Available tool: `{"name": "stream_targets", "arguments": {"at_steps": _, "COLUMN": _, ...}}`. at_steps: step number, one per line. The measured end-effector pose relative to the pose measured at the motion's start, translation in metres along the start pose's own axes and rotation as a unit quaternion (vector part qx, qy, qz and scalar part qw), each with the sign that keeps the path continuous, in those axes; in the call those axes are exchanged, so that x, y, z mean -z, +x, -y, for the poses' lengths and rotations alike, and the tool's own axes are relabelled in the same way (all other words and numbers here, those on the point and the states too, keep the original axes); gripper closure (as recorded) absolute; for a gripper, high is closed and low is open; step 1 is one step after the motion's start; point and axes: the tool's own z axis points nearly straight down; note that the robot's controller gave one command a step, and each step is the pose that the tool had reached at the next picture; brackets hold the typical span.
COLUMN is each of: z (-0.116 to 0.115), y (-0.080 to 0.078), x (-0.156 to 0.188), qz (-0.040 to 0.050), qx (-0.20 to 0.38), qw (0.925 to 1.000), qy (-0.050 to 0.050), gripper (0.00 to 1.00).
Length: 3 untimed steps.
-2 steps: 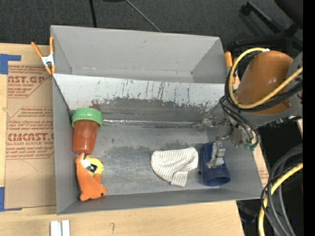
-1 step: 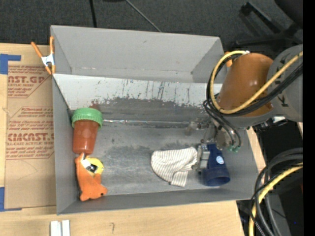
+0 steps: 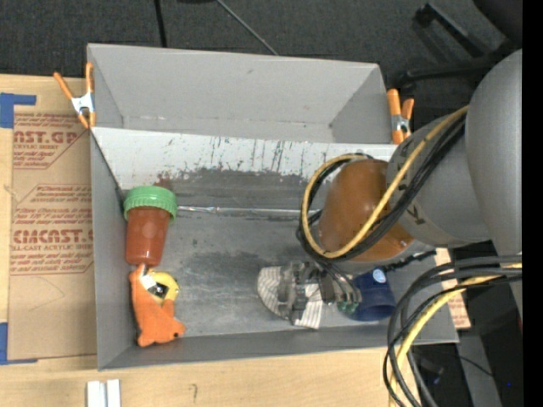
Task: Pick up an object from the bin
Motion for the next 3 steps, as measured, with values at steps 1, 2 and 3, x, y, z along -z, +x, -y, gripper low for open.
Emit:
{"name": "stream_targets", "arguments": {"at_steps": 1, "z": 0.000, "y": 0.000, "x": 0.000, "qz": 0.0002, "qx": 0.000, "qw": 1.0000, "qy": 0.000, "gripper": 1.00}}
{"name": "stream_targets", "arguments": {"at_steps": 2, "z": -0.006, "y": -0.021, "x": 0.173, "qz": 0.0042, "qx": 0.035, "qw": 0.9994, "qy": 0.001, "gripper": 1.00}}
{"name": "stream_targets", "arguments": {"at_steps": 3, "z": -0.007, "y": -0.020, "x": 0.171, "qz": 0.0021, "qx": 0.035, "qw": 0.9994, "qy": 0.000, "gripper": 0.00}}
